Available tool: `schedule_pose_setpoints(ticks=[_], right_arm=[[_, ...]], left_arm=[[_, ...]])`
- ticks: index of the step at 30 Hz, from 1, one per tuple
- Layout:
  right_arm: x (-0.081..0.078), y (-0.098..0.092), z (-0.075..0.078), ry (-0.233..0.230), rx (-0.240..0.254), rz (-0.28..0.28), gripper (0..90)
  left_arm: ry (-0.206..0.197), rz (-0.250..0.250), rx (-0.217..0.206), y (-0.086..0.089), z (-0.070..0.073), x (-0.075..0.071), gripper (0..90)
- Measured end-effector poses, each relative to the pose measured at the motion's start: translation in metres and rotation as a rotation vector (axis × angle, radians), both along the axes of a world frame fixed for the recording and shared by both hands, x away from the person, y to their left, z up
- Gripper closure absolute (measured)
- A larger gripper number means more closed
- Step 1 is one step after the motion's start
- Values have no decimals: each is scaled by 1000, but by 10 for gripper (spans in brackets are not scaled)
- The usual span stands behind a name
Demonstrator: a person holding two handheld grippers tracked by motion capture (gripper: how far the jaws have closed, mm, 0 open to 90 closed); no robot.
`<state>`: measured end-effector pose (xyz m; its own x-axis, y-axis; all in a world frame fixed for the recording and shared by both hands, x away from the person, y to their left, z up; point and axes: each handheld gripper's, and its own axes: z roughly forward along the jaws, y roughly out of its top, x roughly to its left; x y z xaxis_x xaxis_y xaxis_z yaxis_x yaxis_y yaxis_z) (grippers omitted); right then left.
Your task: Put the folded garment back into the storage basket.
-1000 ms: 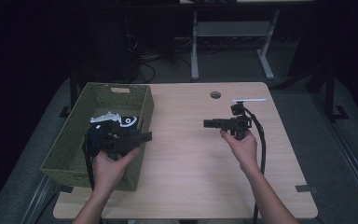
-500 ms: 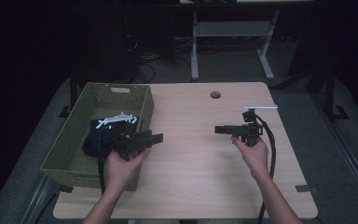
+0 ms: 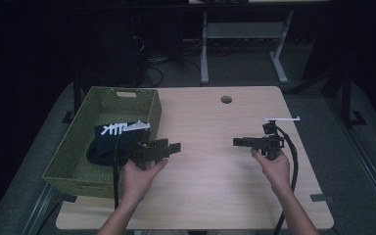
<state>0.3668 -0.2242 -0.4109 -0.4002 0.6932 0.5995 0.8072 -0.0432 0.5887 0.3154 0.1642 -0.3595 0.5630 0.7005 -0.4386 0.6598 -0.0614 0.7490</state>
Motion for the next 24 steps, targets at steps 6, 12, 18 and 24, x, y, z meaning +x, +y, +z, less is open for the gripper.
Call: schedule_pose_setpoints(ticks=[6,12,18,24], right_arm=[[-6,-12,-7,11,-2,-10,347],[-12,-24,-16,27,5,-28,345],[-18,-35,-22,31,6,-38,339],[-27,-48,-28,39,10,-55,330]], left_arm=[[9,-10,-7,-9,-7,2,349],[25,-24,-13,-18,-14,3,341],[43,-36,-23,-29,-25,5,325],[60,-38,-32,-39,-33,8,296]])
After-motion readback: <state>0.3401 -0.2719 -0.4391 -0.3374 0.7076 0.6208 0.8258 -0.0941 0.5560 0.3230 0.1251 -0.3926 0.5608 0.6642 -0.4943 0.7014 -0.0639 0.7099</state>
